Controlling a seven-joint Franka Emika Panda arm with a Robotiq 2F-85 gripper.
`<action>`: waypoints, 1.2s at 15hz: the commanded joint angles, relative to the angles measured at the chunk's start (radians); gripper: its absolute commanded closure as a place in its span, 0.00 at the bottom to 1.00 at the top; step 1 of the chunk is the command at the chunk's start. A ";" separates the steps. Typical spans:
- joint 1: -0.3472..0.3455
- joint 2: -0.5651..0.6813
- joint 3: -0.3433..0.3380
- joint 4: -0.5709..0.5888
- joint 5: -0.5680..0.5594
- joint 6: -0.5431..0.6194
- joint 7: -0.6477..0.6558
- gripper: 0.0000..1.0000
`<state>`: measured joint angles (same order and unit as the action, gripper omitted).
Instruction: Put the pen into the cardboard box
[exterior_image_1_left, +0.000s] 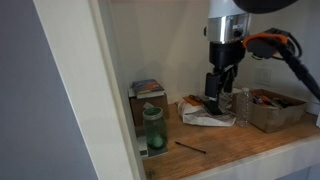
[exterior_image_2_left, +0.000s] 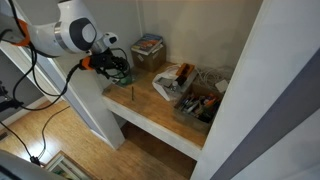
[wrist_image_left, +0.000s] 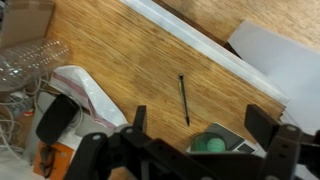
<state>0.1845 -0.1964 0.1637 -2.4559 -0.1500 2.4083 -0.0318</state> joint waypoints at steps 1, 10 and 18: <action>-0.003 0.022 0.008 0.008 0.004 0.004 -0.004 0.00; 0.001 0.070 0.019 0.035 -0.018 0.035 -0.017 0.00; 0.013 0.292 0.054 0.137 -0.096 0.154 -0.002 0.00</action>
<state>0.1896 -0.0075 0.2196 -2.3867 -0.2078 2.5311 -0.0409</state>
